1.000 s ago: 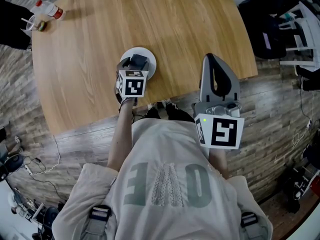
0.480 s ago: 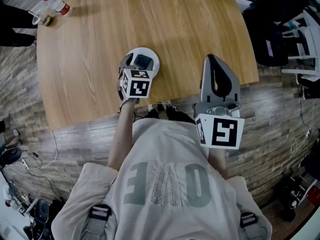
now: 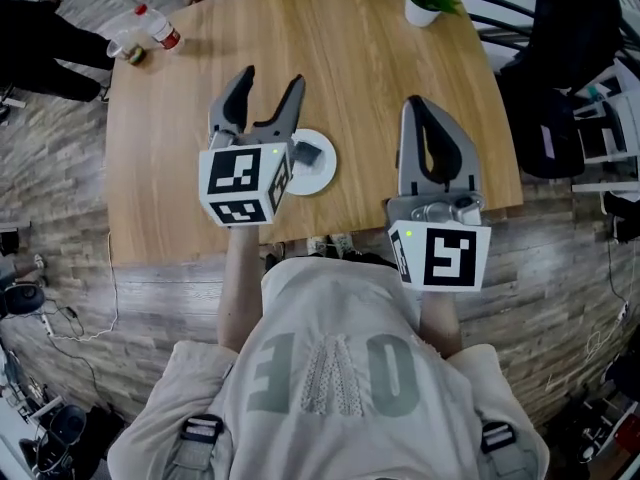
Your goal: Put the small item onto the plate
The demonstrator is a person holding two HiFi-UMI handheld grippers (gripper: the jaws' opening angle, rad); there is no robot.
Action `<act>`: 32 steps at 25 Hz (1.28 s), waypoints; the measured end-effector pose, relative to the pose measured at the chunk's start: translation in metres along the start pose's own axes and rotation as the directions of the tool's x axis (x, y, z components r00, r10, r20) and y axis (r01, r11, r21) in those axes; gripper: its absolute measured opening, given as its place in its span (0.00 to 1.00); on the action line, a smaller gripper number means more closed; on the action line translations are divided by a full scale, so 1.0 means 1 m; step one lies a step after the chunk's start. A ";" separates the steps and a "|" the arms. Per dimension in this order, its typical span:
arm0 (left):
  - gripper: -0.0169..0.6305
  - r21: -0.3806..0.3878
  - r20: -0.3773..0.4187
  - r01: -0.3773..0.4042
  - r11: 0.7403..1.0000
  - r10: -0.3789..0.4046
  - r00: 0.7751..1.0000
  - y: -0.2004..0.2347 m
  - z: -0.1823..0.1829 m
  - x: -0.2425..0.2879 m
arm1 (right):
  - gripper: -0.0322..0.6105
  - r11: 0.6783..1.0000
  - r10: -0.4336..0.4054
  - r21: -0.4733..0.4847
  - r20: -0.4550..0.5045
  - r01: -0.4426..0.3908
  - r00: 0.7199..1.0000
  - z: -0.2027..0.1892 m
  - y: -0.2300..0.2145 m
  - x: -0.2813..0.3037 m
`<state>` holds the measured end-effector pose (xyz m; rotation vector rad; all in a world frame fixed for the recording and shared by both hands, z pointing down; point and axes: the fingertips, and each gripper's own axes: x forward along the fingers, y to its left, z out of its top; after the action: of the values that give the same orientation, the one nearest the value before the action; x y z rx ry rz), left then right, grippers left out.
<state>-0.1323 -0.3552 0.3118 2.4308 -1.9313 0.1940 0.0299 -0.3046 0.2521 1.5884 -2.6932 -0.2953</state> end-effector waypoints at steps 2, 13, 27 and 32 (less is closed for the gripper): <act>0.36 0.022 0.166 -0.053 0.998 0.049 0.985 0.009 0.046 -0.021 | 0.08 1.000 0.028 -0.005 0.048 -0.028 0.998 0.014 0.005 0.011; 0.04 0.068 0.460 -0.317 0.946 0.252 0.852 0.030 0.122 -0.102 | 0.08 0.995 0.090 0.041 0.079 -0.094 0.993 0.031 0.046 0.039; 0.04 0.078 0.393 -0.348 0.934 0.292 0.872 0.062 0.101 -0.121 | 0.08 0.982 0.189 0.010 0.051 -0.189 0.981 0.021 0.068 0.041; 0.04 0.098 0.387 -0.365 0.926 0.302 0.871 0.062 0.099 -0.125 | 0.08 0.983 0.185 -0.001 0.055 -0.186 0.981 0.020 0.064 0.043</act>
<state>-0.2124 -0.2581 0.1961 2.3395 -2.5977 -0.1069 -0.0486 -0.3087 0.2390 1.3353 -2.8580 -0.3349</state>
